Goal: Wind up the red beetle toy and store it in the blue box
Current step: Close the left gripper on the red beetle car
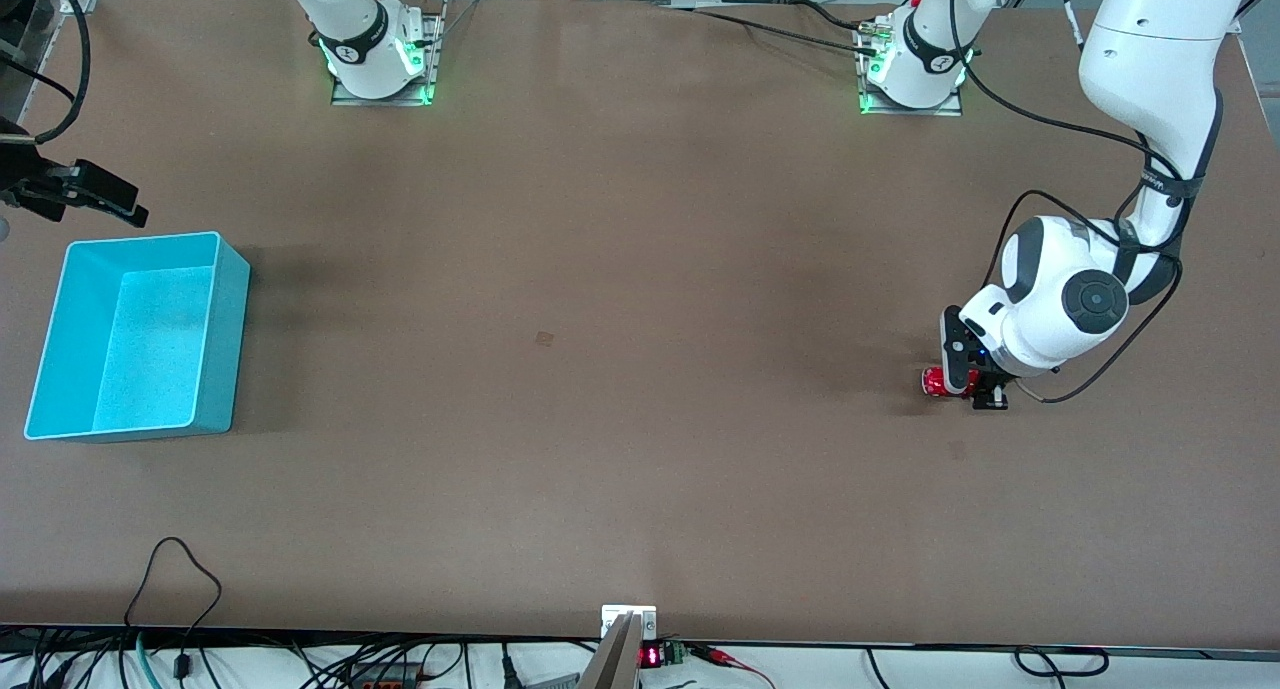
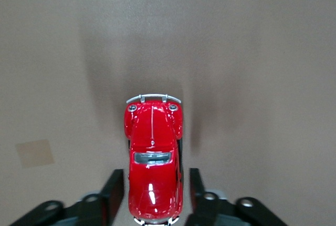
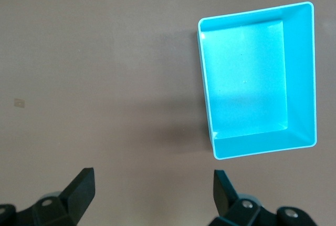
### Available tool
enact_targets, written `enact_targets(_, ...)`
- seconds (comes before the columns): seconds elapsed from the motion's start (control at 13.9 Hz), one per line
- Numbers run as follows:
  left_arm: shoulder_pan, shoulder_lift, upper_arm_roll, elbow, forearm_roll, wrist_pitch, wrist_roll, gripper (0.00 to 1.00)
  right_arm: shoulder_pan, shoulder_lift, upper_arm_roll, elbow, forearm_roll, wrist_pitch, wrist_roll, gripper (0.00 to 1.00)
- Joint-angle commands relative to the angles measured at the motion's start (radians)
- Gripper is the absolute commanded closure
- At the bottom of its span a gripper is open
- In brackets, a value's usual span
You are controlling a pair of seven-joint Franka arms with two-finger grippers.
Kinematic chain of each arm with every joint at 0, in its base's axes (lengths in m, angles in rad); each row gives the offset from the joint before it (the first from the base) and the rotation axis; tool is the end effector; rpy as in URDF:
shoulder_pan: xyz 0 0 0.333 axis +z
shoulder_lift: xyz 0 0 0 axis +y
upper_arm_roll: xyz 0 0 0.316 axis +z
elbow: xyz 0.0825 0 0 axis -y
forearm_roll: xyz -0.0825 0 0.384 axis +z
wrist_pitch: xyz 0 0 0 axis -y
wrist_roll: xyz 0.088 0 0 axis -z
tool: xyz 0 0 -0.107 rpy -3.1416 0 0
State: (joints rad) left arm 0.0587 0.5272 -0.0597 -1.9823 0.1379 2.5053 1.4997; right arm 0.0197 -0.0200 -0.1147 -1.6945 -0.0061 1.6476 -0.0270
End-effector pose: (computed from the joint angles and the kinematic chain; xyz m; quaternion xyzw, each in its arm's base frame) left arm 0.6113 -0.0007 0.1967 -0.6951 0.7184 0.0183 0.0183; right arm 0.5492 -0.0535 0.5835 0.9993 -0.0337 -0.0136 0.0011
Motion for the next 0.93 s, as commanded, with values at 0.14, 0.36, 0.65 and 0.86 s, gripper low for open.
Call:
enact_targets(0.14, 0.004, 0.011, 0.000, 0.014, 0.012, 0.004, 0.022, 0.77, -0.001, -0.009, 0.004, -0.010, -0.011, 0.008, -0.010, 0.00)
enact_targets(0.36, 0.004, 0.011, 0.000, 0.013, 0.012, 0.003, 0.022, 0.77, -0.001, -0.009, 0.004, -0.011, -0.011, 0.008, -0.010, 0.00)
enact_targets(0.65, 0.009, 0.013, 0.000, 0.014, 0.012, 0.003, 0.017, 0.77, -0.001, -0.008, 0.004, -0.011, -0.011, 0.008, -0.010, 0.00)
enact_targets(0.86, 0.045, 0.020, 0.000, 0.014, 0.012, 0.000, 0.024, 0.77, 0.000, -0.006, 0.004, -0.011, -0.011, 0.008, -0.010, 0.00)
